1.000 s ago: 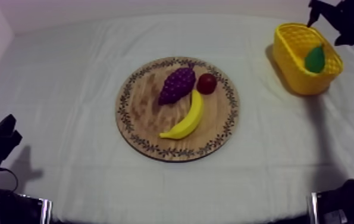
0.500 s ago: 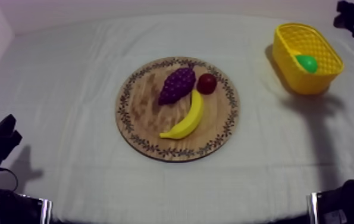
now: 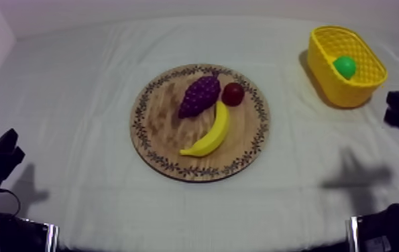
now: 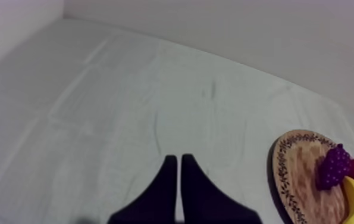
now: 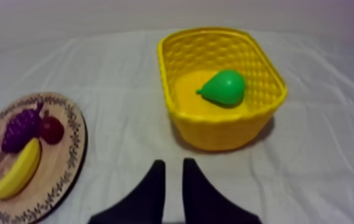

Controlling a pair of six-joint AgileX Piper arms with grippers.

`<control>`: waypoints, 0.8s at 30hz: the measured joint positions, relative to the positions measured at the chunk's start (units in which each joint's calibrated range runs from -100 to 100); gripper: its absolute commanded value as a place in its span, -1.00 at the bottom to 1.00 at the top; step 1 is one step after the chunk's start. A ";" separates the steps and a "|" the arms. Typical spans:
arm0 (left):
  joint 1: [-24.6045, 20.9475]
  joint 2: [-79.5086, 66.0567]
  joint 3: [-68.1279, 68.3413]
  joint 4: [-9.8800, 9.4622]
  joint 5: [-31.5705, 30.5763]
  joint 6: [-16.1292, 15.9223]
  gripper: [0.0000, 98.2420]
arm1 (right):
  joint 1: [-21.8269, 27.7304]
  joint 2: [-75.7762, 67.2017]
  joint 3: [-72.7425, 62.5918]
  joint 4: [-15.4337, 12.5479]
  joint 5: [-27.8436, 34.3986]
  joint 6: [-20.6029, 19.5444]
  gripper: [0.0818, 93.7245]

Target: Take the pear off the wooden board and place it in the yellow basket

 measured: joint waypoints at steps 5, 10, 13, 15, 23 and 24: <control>0.00 0.00 0.00 0.00 0.00 0.00 -1.00 | -0.10 -8.31 11.13 -1.16 -2.32 1.62 -0.97; 0.00 0.00 0.00 0.00 0.00 0.00 -1.00 | -0.06 -13.12 18.26 0.36 -4.33 0.66 -0.98; 0.00 0.00 0.00 0.00 0.00 0.00 -1.00 | -0.06 -15.41 19.55 1.94 -5.55 -1.82 -0.99; 0.00 0.00 0.00 0.00 0.00 0.00 -1.00 | 0.11 -16.50 19.68 2.91 -5.81 -2.95 -0.99; 0.00 0.00 0.00 0.00 0.00 0.00 -1.00 | -0.60 -19.64 19.83 3.76 -5.72 -0.14 -0.99; 0.00 0.00 0.00 0.00 0.00 0.00 -1.00 | -0.83 -19.99 19.83 3.76 -5.72 1.04 -0.99</control>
